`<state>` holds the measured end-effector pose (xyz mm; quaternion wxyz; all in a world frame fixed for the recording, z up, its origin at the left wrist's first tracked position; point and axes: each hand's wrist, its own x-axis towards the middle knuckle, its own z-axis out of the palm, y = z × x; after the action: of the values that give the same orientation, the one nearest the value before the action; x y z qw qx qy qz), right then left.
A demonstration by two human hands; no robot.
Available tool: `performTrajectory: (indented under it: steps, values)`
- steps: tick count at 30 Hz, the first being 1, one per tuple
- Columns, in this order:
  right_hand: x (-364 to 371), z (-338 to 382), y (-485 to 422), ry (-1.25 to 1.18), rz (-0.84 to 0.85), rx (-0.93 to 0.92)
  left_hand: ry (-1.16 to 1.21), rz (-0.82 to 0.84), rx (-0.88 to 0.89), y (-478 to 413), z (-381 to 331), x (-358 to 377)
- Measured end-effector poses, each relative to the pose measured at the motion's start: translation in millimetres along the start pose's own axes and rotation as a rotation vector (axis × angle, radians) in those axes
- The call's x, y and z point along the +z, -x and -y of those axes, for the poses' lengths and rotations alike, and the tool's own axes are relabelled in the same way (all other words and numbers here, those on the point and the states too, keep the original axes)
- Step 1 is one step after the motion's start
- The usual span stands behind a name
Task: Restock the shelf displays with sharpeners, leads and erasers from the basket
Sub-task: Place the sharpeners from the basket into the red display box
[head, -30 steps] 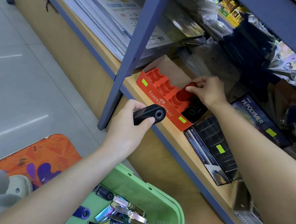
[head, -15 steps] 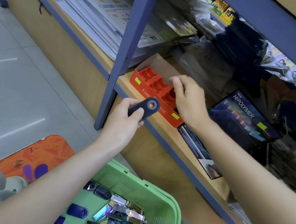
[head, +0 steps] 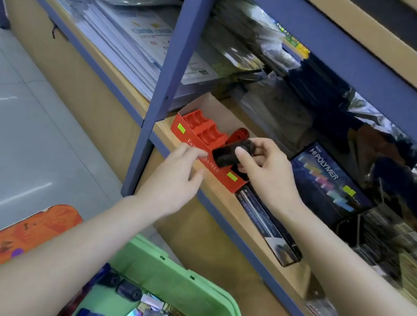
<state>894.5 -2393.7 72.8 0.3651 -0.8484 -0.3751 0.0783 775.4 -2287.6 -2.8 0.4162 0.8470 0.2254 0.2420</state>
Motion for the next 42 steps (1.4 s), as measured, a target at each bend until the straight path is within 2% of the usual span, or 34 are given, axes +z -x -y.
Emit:
performTrajectory:
  steps: [4,9,13,17,21,30,37,40,42]
  values:
    - [0,11,-57,0.147,-0.122,-0.083,-0.285,-0.014,0.204,-51,-1,-13]
    - [18,7,-103,0.296,-0.088,-0.134,-0.525,0.029,0.263,-74,17,-11]
    - [29,0,-125,0.401,0.018,-0.133,-0.543,-0.003,0.288,-72,34,-12]
    - [34,-2,-135,0.413,0.011,-0.139,-0.524,-0.026,0.325,-71,45,-10]
    - [35,1,-144,0.560,0.038,-0.171,-0.512,-0.033,0.318,-71,49,-6]
    - [40,-4,-146,0.532,0.113,-0.129,-0.510,-0.035,0.355,-72,52,-6]
    - [49,-5,-149,0.648,0.147,-0.105,-0.543,0.008,0.329,-71,55,-9]
    - [50,-5,-132,0.736,0.059,-0.188,-0.585,-0.037,0.379,-59,53,-15]
    - [52,1,-109,0.657,-0.067,-0.291,-0.590,-0.101,0.395,-42,54,-21]
